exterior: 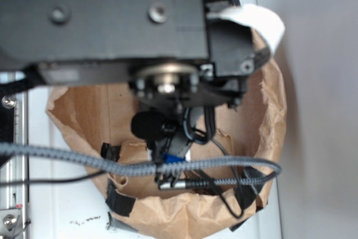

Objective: Grab the gray animal.

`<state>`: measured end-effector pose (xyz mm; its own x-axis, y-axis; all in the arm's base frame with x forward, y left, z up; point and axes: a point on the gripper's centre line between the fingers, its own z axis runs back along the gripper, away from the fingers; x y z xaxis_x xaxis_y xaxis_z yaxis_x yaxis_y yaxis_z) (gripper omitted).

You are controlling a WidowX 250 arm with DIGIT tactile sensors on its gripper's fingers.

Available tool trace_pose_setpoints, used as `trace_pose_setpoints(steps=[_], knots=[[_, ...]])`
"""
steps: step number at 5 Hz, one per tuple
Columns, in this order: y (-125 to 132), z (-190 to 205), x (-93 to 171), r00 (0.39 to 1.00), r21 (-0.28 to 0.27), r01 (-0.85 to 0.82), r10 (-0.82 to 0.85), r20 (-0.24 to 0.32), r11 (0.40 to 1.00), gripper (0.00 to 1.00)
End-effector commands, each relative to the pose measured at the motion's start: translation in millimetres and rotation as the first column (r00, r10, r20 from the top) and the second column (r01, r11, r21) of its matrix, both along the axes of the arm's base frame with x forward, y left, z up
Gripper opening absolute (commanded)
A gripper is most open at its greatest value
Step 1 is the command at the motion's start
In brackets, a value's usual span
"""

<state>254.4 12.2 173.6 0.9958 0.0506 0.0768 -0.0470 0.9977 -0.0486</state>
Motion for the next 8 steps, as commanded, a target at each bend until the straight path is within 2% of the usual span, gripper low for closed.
trace_pose_setpoints(steps=[1,3,5,6,8], knots=[[5,-14,-1,0.998,0.007,0.022,-0.022,0.059,1.0,1.0],[16,-53,-4,0.996,0.055,0.021,-0.025,0.083,0.998,1.0],[24,-89,7,1.0,0.083,0.0,-0.002,0.019,0.997,1.0],[22,-108,2,1.0,0.09,0.016,-0.015,-0.006,0.996,1.0],[21,-127,-25,0.996,0.125,0.084,-0.085,0.005,0.989,1.0]])
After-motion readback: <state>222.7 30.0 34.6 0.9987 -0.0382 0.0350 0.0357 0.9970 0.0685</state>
